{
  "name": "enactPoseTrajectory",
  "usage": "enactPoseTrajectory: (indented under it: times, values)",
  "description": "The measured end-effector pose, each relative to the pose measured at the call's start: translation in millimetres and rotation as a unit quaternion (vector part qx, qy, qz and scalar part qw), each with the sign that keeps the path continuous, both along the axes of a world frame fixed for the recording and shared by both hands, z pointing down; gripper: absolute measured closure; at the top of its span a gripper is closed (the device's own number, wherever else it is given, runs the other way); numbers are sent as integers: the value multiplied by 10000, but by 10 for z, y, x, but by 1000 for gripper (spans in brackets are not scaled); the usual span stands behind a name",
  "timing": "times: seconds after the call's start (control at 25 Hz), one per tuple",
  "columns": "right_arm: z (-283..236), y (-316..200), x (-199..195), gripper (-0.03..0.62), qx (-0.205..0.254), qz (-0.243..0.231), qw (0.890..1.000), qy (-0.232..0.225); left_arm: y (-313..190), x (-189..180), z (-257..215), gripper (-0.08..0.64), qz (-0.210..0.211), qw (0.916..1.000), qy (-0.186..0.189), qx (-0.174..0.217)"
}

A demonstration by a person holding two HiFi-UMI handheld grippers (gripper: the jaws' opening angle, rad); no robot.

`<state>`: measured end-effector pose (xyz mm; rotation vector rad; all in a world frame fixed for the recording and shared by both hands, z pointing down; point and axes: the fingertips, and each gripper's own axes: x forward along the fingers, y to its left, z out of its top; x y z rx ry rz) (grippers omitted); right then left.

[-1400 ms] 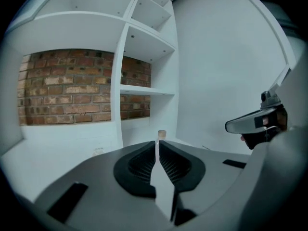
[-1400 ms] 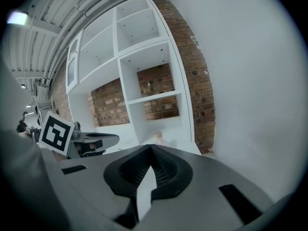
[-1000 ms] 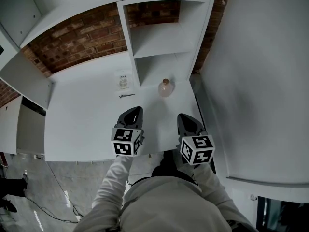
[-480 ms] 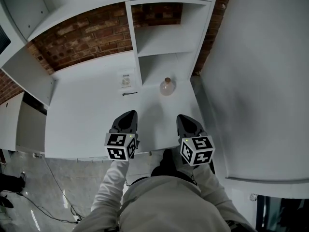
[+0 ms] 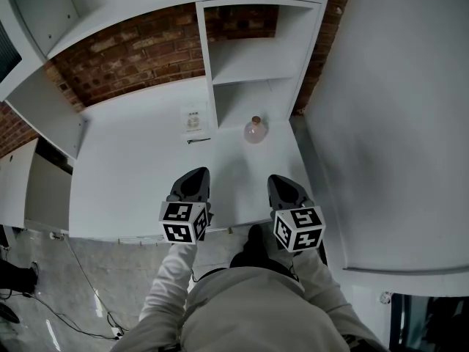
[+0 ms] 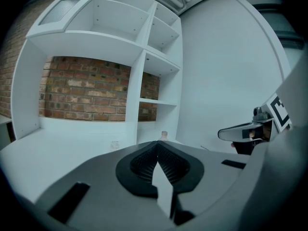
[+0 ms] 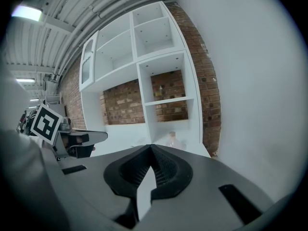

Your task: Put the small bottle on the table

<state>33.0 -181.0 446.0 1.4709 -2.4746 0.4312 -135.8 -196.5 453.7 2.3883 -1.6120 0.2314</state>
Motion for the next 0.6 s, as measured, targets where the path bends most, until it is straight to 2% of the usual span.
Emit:
enactPoseTrajectory:
  times: [0.6]
  values:
    - [-11, -95, -42, 565, 32, -40, 9999, 95, -115, -29, -43, 541, 42, 10000, 8, 37]
